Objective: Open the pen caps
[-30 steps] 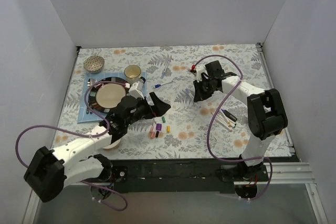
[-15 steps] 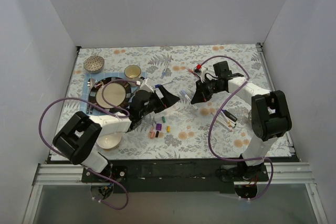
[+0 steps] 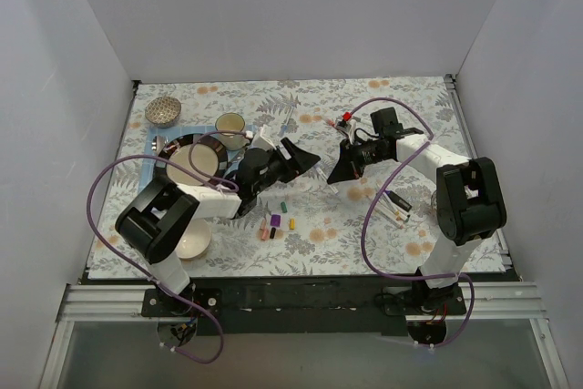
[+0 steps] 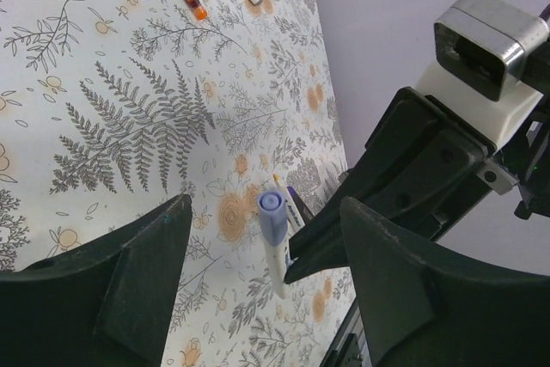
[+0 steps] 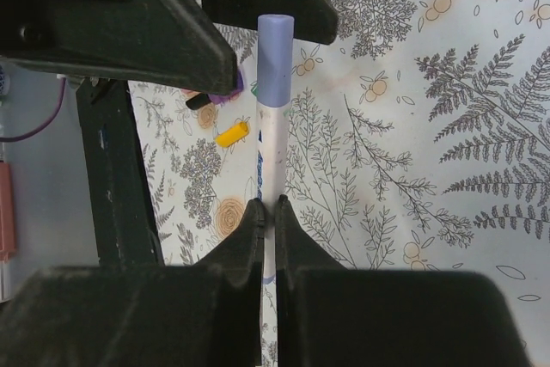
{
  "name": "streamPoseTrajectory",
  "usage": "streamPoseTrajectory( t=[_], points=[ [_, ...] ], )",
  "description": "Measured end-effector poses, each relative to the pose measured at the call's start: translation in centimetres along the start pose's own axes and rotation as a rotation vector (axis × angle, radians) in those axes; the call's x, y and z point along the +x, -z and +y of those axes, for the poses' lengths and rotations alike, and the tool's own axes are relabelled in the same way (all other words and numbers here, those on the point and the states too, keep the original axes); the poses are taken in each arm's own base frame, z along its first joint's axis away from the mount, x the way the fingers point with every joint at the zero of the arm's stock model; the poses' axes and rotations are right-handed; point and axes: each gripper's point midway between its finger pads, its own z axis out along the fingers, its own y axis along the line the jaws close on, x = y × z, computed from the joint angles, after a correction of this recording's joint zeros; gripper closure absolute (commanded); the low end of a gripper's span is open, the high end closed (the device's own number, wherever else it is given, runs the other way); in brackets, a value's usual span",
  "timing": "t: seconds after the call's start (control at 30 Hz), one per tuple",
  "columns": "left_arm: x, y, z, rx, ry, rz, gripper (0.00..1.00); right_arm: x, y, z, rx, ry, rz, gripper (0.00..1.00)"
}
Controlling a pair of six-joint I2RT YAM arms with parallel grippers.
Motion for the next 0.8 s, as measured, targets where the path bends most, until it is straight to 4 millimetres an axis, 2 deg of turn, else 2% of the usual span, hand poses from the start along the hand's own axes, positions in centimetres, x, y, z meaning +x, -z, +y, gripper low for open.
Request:
streamPoseTrajectory(
  t=[0.17, 0.23, 0.4, 0.63, 0.7, 0.77, 0.8],
  points=[
    [0.2, -0.6, -0.3, 0.006, -0.003, 0.007, 0.36, 0.0, 0.0, 0.1, -0.007, -0.003, 0.001, 0.99],
    [0.3, -0.7, -0.9, 0.019, -0.009, 0.005, 0.41, 0.0, 0.0, 0.2, -0.008, -0.002, 0.0, 0.99],
    [0.7, -0.9, -1.8, 0.036, -0.021, 0.009, 0.41, 0.0, 0.0, 0.2, -0.008, -0.001, 0.0, 0.99],
    [0.8, -0.8, -0.7, -0.009, -0.082, 0.005, 0.32, 0.6, 0.1, 0.1, -0.01, 0.028, 0.017, 0.99],
    [0.4, -0.4, -0.2, -0.046, -0.121, -0.004, 0.27, 1.0, 0.2, 0.2, -0.016, 0.047, 0.032, 0.99],
    [-0.5, 0.5, -0.6, -0.064, -0.166, -0.027, 0.21, 1.2, 0.3, 0.4, -0.022, 0.069, 0.046, 0.99],
    [-1.1, 1.1, -1.0, -0.069, -0.188, -0.042, 0.12, 1.3, 0.4, 0.4, -0.024, 0.083, 0.05, 0.99]
  ],
)
